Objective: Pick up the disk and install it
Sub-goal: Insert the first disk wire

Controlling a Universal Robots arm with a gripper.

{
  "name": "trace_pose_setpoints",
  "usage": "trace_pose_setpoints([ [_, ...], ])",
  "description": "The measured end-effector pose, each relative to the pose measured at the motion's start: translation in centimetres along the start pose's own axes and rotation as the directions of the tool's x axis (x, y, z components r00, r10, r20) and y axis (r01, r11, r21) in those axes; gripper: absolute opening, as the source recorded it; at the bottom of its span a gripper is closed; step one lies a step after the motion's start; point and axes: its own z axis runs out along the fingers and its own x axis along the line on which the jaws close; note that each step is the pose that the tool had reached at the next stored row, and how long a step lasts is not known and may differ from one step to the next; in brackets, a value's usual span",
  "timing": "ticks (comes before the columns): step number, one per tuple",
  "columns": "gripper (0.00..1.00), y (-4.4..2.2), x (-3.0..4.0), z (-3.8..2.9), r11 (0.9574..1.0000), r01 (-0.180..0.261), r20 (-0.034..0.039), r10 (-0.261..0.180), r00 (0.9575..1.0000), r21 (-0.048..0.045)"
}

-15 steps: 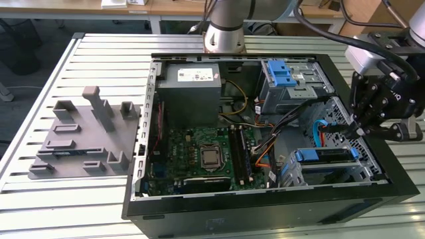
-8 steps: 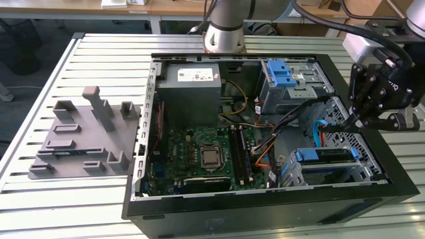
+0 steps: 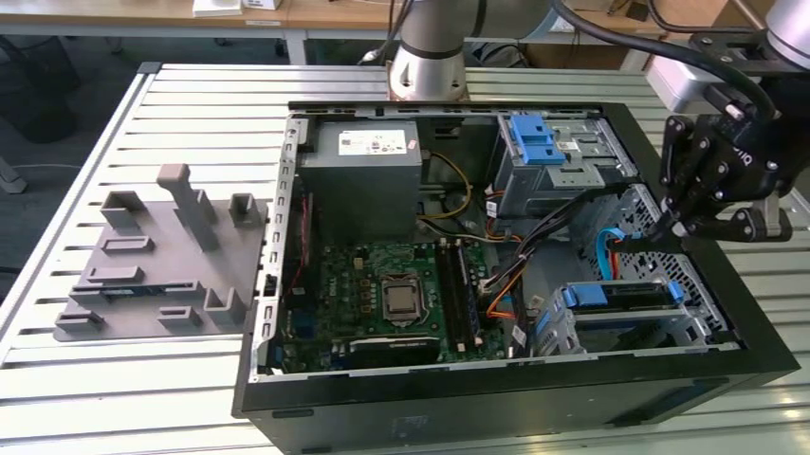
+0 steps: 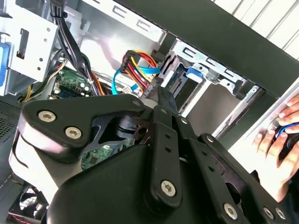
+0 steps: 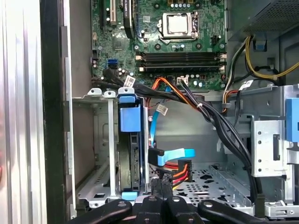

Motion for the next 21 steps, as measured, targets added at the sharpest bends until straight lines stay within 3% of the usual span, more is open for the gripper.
trace_pose_setpoints([
  [4,0.11,0.02,-0.34,0.01,1.0,0.0,-0.0013,0.0,1.0,0.0],
  [7,0.11,0.05,-0.49,0.01,1.0,0.0,-0.0162,0.0,0.9999,0.0013],
  [8,0.11,0.1,-0.54,0.02,1.0,0.0,-0.0175,0.0,0.9998,0.0019],
  [11,0.11,0.44,-0.62,0.06,1.0,0.0,-0.0173,0.0,0.9999,0.0088],
  [17,0.11,0.48,-0.98,0.3,1.0,0.0,-0.0172,0.0,0.9999,0.0094],
  [18,0.17,0.48,-1.04,0.33,1.0,0.0,-0.0172,0.0,0.9999,0.0094],
  [21,0.19,0.49,-1.3,0.41,1.0,0.0,-0.018,0.0,0.9998,0.0094],
])
